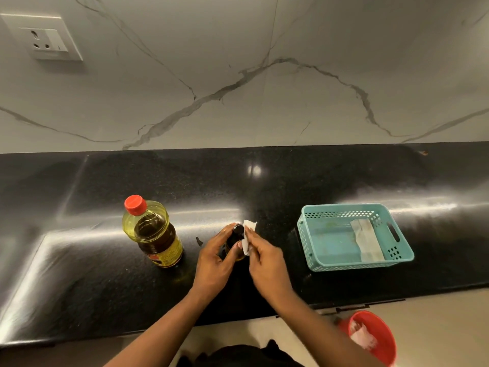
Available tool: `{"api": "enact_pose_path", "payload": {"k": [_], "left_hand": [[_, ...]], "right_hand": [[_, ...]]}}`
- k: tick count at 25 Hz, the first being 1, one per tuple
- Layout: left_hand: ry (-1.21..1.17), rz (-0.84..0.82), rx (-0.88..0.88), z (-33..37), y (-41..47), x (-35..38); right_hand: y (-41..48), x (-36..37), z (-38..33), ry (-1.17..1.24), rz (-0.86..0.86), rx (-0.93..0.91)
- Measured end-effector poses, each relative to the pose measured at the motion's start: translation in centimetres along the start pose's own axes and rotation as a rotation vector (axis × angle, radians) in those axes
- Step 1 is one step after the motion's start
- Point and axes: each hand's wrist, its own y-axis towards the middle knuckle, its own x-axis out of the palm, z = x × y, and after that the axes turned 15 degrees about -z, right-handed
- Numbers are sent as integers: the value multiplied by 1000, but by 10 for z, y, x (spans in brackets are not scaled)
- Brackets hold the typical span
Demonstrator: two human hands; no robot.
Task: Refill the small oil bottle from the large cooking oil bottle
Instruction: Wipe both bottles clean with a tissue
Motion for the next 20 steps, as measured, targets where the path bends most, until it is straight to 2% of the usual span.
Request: {"api": "enact_pose_path", "payload": {"k": [3, 5, 9, 13, 17, 20], "left_hand": [[-9, -14, -10, 5, -1, 1], [4, -40, -30, 4, -1, 2], [120, -98, -44, -3, 1, 2], [158, -71, -48, -2, 7, 2], [151, -69, 10, -1, 7, 1], [102, -86, 22, 4, 4, -3]], "right_hand": [[-21, 13, 18, -43, 39, -43], [-19, 8, 27, 0, 67, 25], [6, 2, 19, 247, 150, 108], [10, 29, 21, 408, 69, 83], [12, 43, 33, 722, 40, 233], [17, 39, 26, 906, 69, 264]]}}
